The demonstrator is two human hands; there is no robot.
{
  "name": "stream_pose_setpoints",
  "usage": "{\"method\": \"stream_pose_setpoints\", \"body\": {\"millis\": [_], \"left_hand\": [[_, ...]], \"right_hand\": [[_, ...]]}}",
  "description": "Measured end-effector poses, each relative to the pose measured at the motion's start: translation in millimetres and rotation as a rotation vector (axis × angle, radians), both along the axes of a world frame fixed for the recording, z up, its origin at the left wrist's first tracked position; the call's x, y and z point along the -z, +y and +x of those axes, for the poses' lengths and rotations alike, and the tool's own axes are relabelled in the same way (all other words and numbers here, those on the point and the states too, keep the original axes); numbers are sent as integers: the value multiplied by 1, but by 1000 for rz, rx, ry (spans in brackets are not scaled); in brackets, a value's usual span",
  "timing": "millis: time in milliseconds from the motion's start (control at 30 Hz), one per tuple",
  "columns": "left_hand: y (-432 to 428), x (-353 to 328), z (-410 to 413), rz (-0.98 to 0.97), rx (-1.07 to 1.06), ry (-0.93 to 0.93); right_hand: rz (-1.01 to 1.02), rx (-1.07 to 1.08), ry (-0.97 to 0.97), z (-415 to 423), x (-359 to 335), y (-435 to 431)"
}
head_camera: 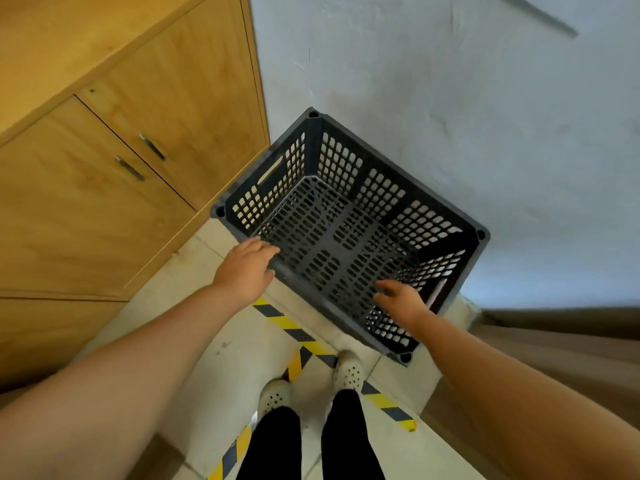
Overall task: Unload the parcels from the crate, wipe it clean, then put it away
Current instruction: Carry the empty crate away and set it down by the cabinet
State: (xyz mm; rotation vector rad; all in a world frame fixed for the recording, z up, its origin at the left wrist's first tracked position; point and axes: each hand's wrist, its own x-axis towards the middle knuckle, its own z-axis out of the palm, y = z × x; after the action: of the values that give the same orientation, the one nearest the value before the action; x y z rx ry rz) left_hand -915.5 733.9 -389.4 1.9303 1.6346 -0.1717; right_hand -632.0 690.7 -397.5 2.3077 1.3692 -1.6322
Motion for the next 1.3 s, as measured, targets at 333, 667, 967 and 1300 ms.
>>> {"method": "stream_pose_setpoints", "body": {"millis": [333,667,967,1300], "left_hand": [[26,30,-10,124,553,204],[28,31,-11,297,692,304],[25,33,-11,312,700,308],[21,34,-12,247,634,267]], "right_hand": [[76,-167,-113,-47,31,-58],[140,-354,-285,-48,37,-56],[137,-353,-300,-51,39,-59],[113,-371,-299,-54,33,-59]]}}
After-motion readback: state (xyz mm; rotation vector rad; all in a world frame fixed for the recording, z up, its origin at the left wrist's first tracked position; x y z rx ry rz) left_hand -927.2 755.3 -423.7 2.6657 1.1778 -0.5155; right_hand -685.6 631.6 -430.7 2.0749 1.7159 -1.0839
